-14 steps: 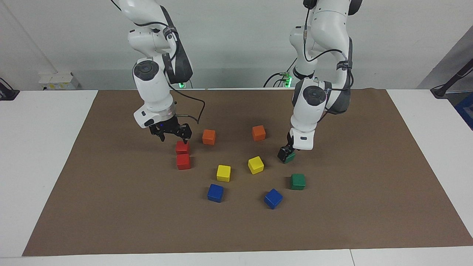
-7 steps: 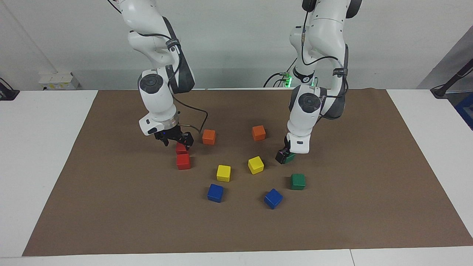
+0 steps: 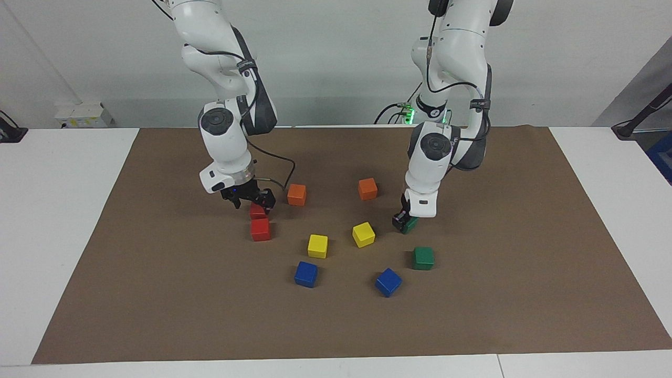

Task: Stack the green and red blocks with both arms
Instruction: 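Carry the green cube to the table edge while the right gripper lifts the red cube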

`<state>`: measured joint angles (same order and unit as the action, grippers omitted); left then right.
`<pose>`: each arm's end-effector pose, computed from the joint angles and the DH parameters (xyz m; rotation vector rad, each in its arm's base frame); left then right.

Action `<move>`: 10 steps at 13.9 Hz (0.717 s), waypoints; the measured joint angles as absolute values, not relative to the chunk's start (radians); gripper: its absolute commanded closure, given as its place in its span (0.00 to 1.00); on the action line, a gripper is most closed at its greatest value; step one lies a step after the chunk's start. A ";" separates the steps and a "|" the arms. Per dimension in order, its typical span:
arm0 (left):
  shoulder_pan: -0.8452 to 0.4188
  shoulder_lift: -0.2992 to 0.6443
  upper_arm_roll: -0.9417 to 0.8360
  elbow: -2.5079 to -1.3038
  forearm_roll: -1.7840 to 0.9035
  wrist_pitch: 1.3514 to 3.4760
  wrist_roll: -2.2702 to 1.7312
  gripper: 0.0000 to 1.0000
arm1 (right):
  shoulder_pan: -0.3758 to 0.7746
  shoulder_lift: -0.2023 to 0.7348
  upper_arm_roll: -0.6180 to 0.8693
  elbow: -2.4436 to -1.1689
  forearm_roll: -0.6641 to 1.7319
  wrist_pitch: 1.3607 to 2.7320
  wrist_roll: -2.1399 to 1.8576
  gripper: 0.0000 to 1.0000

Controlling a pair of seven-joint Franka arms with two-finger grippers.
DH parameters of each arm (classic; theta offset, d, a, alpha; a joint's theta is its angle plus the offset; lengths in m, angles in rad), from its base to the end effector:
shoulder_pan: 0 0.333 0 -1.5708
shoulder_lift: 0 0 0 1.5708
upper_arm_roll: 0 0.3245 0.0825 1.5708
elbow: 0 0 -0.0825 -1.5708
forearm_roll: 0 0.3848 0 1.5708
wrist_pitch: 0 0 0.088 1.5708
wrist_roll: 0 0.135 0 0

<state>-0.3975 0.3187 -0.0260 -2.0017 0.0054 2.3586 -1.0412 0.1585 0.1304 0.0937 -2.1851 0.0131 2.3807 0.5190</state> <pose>0.5572 -0.2506 0.2820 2.9664 0.9427 0.0399 0.5417 0.1398 0.3152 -3.0662 0.4277 -0.0818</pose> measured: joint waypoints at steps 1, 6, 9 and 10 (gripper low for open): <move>-0.397 0.319 -0.025 -2.002 0.005 2.359 -1.041 1.00 | 0.166 0.131 0.094 -2.197 0.013 2.400 0.519 0.00; -0.370 0.299 -0.006 -1.988 0.009 2.353 -0.976 1.00 | 0.181 0.135 0.094 -2.228 0.013 2.439 0.519 0.00; -0.255 0.228 0.000 -1.981 0.011 2.274 -0.691 1.00 | 0.181 0.141 0.094 -2.243 0.013 2.465 0.509 0.00; -0.202 0.204 0.002 -1.982 0.011 2.253 -0.581 1.00 | 0.181 0.143 0.094 -2.254 0.013 2.481 0.500 0.02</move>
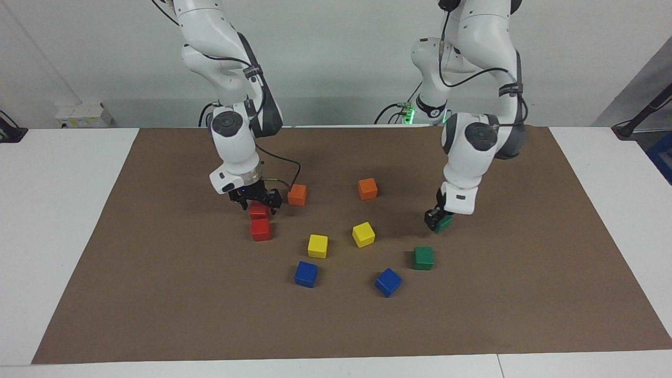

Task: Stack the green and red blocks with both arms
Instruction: 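Carry the green cube to the table edge while the right gripper lifts the red cube, then carry the red cube with the right gripper toward the table edge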

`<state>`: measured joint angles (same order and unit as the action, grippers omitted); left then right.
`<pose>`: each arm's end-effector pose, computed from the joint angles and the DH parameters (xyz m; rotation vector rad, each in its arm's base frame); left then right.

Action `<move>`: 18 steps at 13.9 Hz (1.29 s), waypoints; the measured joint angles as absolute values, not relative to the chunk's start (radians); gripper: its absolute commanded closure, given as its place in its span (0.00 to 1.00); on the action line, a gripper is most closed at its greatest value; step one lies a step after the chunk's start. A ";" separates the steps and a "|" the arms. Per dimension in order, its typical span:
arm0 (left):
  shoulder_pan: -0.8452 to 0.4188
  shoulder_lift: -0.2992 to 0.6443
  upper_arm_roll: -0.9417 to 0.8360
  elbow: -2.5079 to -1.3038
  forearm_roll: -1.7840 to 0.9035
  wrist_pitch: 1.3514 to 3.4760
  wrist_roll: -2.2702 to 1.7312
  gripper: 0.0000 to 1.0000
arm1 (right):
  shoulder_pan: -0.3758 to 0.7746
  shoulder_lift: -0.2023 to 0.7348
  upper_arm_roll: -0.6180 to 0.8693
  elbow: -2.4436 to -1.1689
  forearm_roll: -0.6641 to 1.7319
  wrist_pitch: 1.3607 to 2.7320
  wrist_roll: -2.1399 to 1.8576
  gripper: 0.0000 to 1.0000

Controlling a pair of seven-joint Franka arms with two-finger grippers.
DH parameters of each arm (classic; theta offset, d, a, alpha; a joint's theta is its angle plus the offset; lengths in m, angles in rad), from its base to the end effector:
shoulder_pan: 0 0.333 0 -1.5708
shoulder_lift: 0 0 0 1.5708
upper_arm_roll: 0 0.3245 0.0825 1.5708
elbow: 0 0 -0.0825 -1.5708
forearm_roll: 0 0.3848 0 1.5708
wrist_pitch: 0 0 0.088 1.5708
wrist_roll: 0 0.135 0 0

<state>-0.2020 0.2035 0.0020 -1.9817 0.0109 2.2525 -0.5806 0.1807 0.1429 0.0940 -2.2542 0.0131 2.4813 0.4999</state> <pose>0.5933 -0.1197 0.3509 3.0683 0.5805 0.1026 0.5277 0.1490 0.2886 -3.0659 0.3646 -0.1085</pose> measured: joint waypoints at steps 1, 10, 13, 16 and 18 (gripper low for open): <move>-0.145 0.185 0.003 -1.983 0.012 2.239 -0.474 1.00 | 0.181 0.145 0.094 -2.264 0.013 2.494 0.495 0.09; 0.196 0.169 0.004 -2.123 0.012 2.422 0.203 1.00 | 0.169 0.147 0.089 -2.254 0.013 2.472 0.381 1.00; 0.216 0.169 0.002 -2.195 0.012 2.520 0.225 1.00 | 0.116 0.145 0.085 -2.159 0.013 2.344 0.262 1.00; 0.219 0.169 0.001 -2.213 0.012 2.531 0.227 1.00 | 0.021 0.144 0.082 -2.035 0.012 2.229 0.088 1.00; 0.224 0.174 0.001 -2.221 0.012 2.537 0.227 1.00 | -0.054 0.148 0.080 -2.015 0.013 2.228 -0.024 1.00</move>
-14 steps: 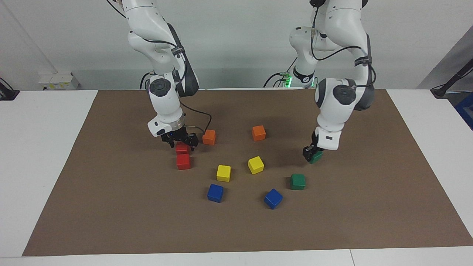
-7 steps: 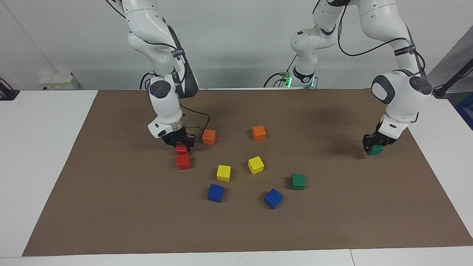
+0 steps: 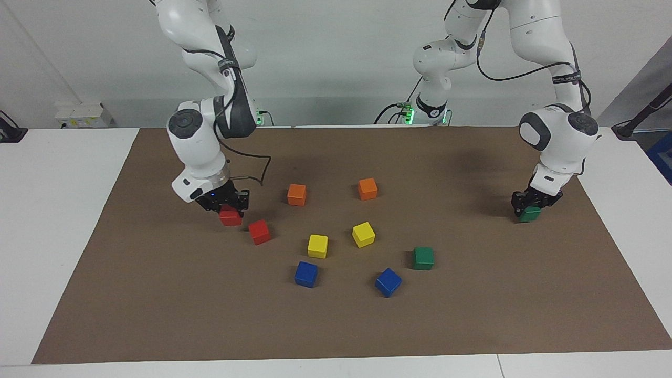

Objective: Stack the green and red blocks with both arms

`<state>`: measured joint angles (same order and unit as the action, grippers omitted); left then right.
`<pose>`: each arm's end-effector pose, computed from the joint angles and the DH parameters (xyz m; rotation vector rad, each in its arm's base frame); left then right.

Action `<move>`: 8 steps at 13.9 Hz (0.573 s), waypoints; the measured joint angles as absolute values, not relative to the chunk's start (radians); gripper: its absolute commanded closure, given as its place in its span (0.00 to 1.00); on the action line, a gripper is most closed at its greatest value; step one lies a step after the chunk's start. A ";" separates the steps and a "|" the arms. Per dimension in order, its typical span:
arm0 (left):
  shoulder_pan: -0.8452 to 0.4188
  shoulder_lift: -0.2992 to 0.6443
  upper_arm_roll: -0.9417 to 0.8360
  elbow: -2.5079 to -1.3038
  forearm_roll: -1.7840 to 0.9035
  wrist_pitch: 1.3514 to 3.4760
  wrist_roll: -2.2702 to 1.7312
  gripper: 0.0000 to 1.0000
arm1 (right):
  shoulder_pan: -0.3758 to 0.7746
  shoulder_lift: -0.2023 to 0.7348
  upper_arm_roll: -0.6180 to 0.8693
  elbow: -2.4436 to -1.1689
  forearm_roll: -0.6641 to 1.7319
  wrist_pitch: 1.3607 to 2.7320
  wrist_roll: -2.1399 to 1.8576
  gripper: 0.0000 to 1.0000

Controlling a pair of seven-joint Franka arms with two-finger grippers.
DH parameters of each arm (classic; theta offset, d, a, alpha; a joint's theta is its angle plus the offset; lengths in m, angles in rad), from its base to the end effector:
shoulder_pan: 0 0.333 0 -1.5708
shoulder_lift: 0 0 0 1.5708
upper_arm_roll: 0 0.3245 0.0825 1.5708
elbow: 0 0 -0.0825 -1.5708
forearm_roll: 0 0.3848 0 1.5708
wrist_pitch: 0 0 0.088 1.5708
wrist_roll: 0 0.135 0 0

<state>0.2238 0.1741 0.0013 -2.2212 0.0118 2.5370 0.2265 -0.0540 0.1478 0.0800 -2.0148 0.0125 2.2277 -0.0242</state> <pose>0.5512 0.1263 0.2906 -3.0952 0.0165 -0.2114 0.5912 0.0151 0.3669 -3.1173 -0.0649 -0.1022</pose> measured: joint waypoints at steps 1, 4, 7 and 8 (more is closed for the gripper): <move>0.228 0.178 0.001 -2.223 0.012 2.539 0.227 1.00 | -0.087 0.152 0.079 -2.014 0.012 2.228 -0.063 1.00; 0.231 0.184 0.001 -2.223 0.012 2.542 0.227 0.01 | -0.161 0.174 0.078 -2.014 0.012 2.247 -0.166 1.00; 0.231 0.184 0.001 -2.223 0.012 2.542 0.228 0.00 | -0.202 0.217 0.078 -2.016 0.012 2.287 -0.233 1.00; 0.231 0.184 0.000 -2.222 0.012 2.541 0.229 0.00 | -0.210 0.233 0.077 -2.016 0.012 2.297 -0.243 1.00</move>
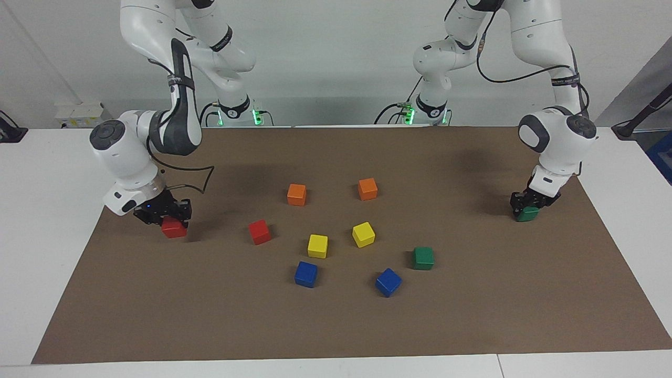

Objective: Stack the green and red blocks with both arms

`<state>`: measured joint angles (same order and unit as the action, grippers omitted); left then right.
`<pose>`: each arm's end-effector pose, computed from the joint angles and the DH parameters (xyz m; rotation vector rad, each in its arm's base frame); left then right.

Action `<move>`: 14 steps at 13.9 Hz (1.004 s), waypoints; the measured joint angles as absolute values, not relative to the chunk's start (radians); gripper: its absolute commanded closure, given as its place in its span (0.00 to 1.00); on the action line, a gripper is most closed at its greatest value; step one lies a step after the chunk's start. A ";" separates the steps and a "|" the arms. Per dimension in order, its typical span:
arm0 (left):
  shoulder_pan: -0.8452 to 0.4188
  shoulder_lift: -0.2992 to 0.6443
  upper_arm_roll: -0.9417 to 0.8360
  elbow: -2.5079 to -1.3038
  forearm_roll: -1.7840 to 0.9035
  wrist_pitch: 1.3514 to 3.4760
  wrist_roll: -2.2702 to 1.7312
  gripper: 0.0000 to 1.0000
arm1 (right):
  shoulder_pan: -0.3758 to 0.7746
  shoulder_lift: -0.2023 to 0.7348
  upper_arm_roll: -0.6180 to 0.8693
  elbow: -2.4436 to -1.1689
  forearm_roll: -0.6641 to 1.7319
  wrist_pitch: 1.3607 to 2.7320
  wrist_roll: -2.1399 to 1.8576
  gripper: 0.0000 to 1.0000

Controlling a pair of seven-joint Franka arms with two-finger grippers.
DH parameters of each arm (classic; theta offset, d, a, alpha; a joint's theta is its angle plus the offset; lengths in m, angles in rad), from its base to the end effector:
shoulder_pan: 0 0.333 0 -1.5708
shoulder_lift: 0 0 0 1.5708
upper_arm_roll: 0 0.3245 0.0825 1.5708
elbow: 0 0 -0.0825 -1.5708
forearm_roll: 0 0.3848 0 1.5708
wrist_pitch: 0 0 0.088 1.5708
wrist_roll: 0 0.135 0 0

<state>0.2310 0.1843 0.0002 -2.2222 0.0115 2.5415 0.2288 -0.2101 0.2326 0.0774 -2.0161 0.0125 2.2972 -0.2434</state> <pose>0.5502 0.1296 0.2849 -3.0973 0.0103 -0.2013 0.5956 -0.0800 0.3225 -3.1189 -0.1562 -0.0834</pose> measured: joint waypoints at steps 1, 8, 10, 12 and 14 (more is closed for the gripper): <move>0.231 0.185 -0.001 -2.219 0.012 2.538 0.229 0.00 | -0.214 0.245 0.077 -2.018 0.012 2.308 -0.248 1.00; 0.192 0.186 -0.021 -1.969 -0.017 2.249 0.162 0.00 | -0.215 0.264 0.081 -2.063 0.012 2.378 -0.260 1.00; 0.102 0.194 -0.024 -1.913 -0.024 2.217 -0.064 0.00 | -0.215 0.264 0.081 -2.072 0.012 2.385 -0.271 1.00; 0.000 0.210 -0.027 -1.888 -0.024 2.216 -0.272 0.00 | -0.216 0.265 0.081 -2.082 0.012 2.405 -0.284 1.00; -0.065 0.231 -0.028 -1.854 -0.024 2.216 -0.387 0.00 | -0.218 0.265 0.079 -2.089 0.012 2.415 -0.285 0.98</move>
<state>-0.0645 0.2305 -0.0279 -1.8541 -0.0243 2.2162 -0.3867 -0.2180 0.2646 0.0794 -2.0891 0.0125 2.4149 -0.2850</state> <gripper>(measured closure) 0.000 0.449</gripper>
